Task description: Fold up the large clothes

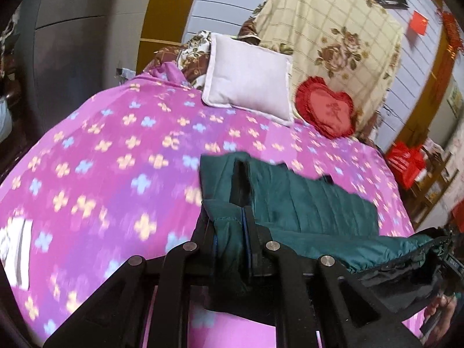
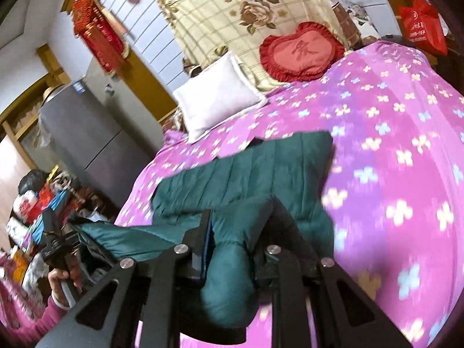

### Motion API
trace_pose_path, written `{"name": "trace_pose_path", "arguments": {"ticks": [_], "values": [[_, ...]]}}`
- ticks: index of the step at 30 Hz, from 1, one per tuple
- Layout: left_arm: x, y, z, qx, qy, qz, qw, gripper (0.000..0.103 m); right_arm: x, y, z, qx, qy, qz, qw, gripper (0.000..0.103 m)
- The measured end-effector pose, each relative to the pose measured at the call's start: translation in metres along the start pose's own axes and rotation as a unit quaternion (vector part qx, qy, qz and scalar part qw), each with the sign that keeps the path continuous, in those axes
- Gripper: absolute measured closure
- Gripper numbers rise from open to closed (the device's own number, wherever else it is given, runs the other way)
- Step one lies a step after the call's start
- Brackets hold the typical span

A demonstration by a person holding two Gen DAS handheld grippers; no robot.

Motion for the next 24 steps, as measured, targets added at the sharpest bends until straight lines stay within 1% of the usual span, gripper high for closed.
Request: {"name": "trace_pose_path", "arguments": {"ticks": [4,9,11,13,14,15,16,17,18,20,21,23,24], "values": [[0.016,-0.047,0.002,0.028,0.001,0.003,0.9996,0.103,0.029,-0.046,0.014,-0.026,-0.003,0.008,1.000,0.084],[0.015,-0.108,-0.003,0.049,0.007,-0.008,0.9988,0.103,0.051,-0.103,0.047,-0.060,-0.032,0.006,0.998,0.084],[0.012,-0.126,-0.004,0.049,0.006,-0.014,0.9987,0.103,0.053,-0.124,0.058,-0.071,-0.038,0.002,0.997,0.084],[0.010,-0.139,-0.010,0.035,0.023,-0.024,0.9988,0.103,0.051,-0.147,0.068,-0.090,-0.024,-0.004,0.996,0.084],[0.011,-0.139,-0.012,0.023,0.037,-0.029,0.9986,0.101,0.048,-0.159,0.074,-0.101,-0.024,-0.010,0.995,0.084],[0.012,-0.138,-0.015,0.011,0.053,-0.032,0.9980,0.097,0.044,-0.171,0.083,-0.110,-0.033,-0.018,0.993,0.084],[0.015,-0.133,-0.017,0.002,0.061,-0.031,0.9977,0.094,0.040,-0.180,0.091,-0.119,-0.044,-0.026,0.992,0.084],[0.017,-0.127,-0.016,-0.003,0.061,-0.026,0.9978,0.089,0.034,-0.187,0.099,-0.124,-0.057,-0.030,0.990,0.084],[0.021,-0.114,-0.017,0.001,0.053,-0.014,0.9985,0.077,0.031,-0.192,0.105,-0.124,-0.070,-0.030,0.989,0.084],[0.028,-0.094,-0.016,0.017,0.041,0.019,0.9988,0.067,0.027,-0.197,0.111,-0.127,-0.083,-0.032,0.988,0.083],[0.031,-0.078,-0.016,0.015,0.041,0.047,0.9979,0.065,0.027,-0.199,0.112,-0.129,-0.090,-0.030,0.987,0.080],[0.030,-0.064,-0.012,0.007,0.036,0.062,0.9974,0.064,0.028,-0.197,0.110,-0.127,-0.097,-0.032,0.987,0.076],[0.026,-0.060,-0.007,0.004,0.027,0.061,0.9978,0.064,0.032,-0.194,0.107,-0.120,-0.100,-0.030,0.987,0.065]]}}
Point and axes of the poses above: each gripper's, at about its wrist camera, not at the fingertips, and y roughly against the way its jaws point, z to its right, x to its top, the point moved 4 cm from there along -y, roughly the way its jaws point, and after that the axes turned 15 degrees about z, right-handed, at the moved point
